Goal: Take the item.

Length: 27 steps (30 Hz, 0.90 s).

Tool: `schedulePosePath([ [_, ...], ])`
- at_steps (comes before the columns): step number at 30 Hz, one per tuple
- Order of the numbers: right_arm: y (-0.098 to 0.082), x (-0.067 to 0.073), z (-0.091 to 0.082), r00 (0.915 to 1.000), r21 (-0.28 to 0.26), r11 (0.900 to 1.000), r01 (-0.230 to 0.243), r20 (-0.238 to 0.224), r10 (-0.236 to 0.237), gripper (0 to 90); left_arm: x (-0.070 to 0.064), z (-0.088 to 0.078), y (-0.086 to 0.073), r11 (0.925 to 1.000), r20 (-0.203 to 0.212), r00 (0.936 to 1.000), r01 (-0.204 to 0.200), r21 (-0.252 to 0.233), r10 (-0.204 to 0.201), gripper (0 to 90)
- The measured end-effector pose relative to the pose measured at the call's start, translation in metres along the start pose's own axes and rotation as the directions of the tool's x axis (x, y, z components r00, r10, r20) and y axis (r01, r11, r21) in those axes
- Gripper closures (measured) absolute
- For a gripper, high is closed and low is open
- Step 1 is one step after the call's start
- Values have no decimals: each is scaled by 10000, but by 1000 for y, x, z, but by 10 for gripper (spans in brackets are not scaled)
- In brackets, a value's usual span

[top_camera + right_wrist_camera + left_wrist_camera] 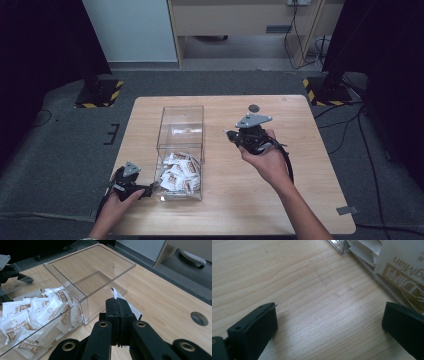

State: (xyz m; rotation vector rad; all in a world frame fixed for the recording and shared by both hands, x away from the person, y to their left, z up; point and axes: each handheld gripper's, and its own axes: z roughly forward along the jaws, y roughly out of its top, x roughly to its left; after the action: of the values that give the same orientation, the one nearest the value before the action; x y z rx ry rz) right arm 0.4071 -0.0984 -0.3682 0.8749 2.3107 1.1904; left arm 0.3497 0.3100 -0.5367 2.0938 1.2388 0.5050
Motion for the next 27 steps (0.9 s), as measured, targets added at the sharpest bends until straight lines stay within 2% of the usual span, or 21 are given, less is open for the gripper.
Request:
schedulePosePath([
  [27, -10, -34, -9, 9955, -57, 9989, -469, 823, 472, 893, 0, 0, 0, 10000, 0, 10000, 1, -1, -1, 0],
])
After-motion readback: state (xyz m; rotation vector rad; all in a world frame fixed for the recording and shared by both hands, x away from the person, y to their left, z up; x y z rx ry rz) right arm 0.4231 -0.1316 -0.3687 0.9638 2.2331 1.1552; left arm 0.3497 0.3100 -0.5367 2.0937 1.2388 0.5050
